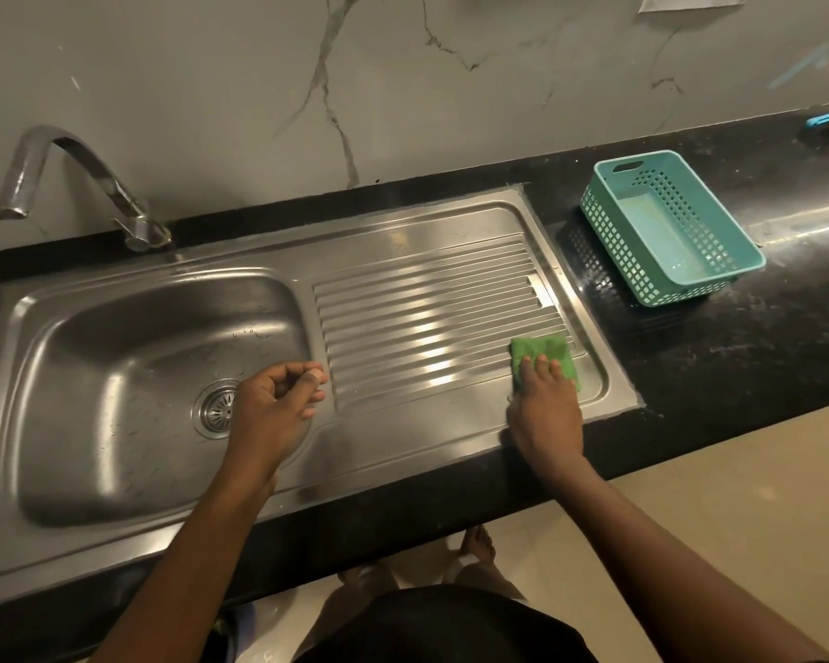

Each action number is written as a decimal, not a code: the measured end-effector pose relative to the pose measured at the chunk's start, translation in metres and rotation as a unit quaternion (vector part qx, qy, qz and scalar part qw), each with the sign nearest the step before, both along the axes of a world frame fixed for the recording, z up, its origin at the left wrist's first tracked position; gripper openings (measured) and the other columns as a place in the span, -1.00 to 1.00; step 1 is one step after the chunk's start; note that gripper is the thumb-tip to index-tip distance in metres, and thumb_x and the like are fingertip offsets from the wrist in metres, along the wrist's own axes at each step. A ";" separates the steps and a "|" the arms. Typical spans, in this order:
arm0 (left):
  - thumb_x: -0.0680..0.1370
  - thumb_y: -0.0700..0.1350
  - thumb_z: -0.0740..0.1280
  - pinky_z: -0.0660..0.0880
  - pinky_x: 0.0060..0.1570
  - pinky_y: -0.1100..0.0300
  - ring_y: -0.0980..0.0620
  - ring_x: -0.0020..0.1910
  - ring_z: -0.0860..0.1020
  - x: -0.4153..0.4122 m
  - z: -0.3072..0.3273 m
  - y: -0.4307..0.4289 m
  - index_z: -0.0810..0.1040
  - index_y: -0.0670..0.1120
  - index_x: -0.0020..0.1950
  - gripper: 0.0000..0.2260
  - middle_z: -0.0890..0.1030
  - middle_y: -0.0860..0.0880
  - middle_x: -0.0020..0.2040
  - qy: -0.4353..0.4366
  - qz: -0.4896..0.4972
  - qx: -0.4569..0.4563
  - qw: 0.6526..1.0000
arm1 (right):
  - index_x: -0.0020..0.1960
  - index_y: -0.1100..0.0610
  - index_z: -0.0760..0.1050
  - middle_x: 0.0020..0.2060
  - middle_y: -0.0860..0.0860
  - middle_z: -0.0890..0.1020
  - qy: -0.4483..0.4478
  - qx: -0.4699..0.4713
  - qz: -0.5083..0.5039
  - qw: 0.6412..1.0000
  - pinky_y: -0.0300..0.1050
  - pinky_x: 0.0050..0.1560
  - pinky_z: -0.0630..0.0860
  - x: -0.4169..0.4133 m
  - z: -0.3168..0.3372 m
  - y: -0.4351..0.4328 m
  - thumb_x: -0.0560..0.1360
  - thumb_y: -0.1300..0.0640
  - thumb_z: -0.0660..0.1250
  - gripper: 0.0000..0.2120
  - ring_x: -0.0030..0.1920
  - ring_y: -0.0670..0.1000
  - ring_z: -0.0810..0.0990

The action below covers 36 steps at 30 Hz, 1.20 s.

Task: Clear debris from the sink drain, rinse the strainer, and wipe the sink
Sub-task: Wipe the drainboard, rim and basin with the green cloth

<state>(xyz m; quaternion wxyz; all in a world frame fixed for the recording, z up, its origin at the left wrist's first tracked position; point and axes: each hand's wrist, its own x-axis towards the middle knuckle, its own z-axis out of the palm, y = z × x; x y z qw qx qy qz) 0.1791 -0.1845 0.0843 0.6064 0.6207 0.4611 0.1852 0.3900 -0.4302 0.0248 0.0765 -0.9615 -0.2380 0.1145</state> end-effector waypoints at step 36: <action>0.62 -0.14 0.42 0.61 -0.05 0.14 -0.03 0.00 0.75 0.014 0.000 -0.018 0.73 -0.05 0.06 -0.91 0.79 0.01 -0.02 -0.007 -0.032 0.002 0.999 | 0.60 0.04 0.30 0.58 0.06 0.33 -0.003 -0.018 0.087 0.996 0.11 0.62 0.06 0.035 0.002 -0.095 0.65 0.14 0.18 -0.49 0.61 0.08 0.21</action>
